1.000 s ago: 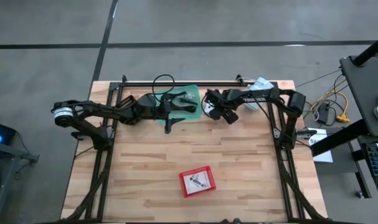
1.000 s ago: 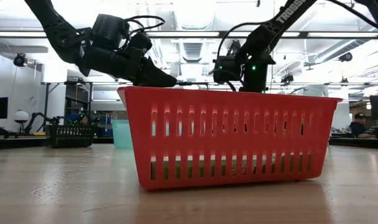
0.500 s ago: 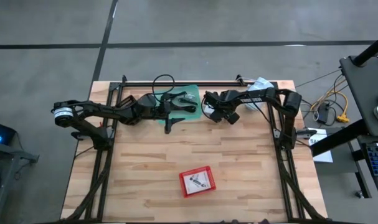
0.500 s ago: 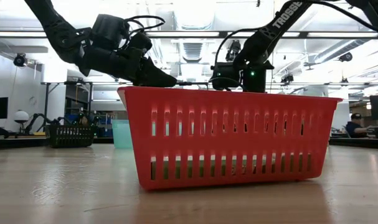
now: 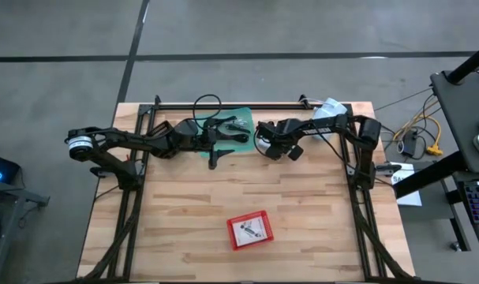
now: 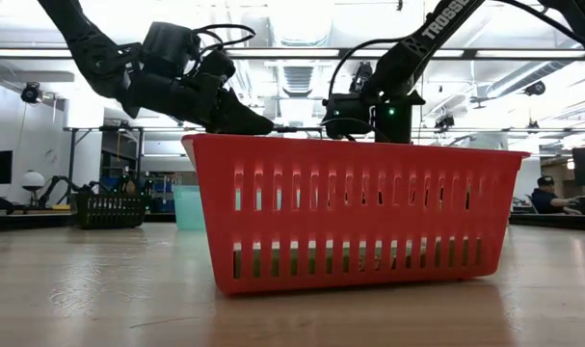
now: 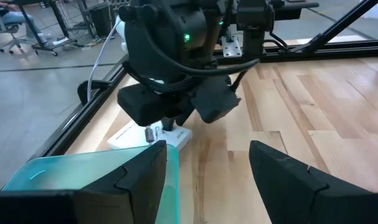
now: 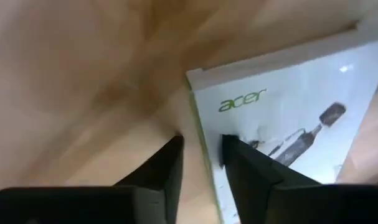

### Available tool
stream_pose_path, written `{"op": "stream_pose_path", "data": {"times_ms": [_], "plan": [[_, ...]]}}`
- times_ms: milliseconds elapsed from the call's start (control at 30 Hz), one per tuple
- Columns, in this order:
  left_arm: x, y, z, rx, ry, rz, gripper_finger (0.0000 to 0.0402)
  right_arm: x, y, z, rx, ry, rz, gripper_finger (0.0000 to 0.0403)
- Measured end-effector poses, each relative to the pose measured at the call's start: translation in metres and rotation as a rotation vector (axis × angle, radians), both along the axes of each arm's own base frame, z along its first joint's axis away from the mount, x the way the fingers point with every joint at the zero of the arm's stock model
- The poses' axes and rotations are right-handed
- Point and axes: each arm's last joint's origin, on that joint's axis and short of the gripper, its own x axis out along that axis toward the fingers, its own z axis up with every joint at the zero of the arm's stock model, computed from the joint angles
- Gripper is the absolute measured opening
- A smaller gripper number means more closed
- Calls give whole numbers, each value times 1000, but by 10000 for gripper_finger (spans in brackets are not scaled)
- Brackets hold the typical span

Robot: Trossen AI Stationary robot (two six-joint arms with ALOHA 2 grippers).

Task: Pick and place items into bin
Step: Put the white card reader box into the red bin

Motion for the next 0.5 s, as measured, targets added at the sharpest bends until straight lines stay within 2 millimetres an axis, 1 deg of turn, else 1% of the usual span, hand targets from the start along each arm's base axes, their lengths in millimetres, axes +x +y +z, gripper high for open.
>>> {"op": "stream_pose_path", "data": {"times_ms": [100, 200, 333, 500], "plan": [[0, 0, 0, 0, 0, 0, 212, 2, 6, 0, 44, -29, -37, 85], [0, 0, 0, 0, 0, 0, 212, 4, 10, 0, 100, -77, -127, 56], [0, 0, 0, 0, 0, 0, 212, 4, 13, 0, 127, -110, -261, 22], [0, 0, 0, 0, 0, 0, 212, 7, 14, 9, 150, -126, -486, 11]]}}
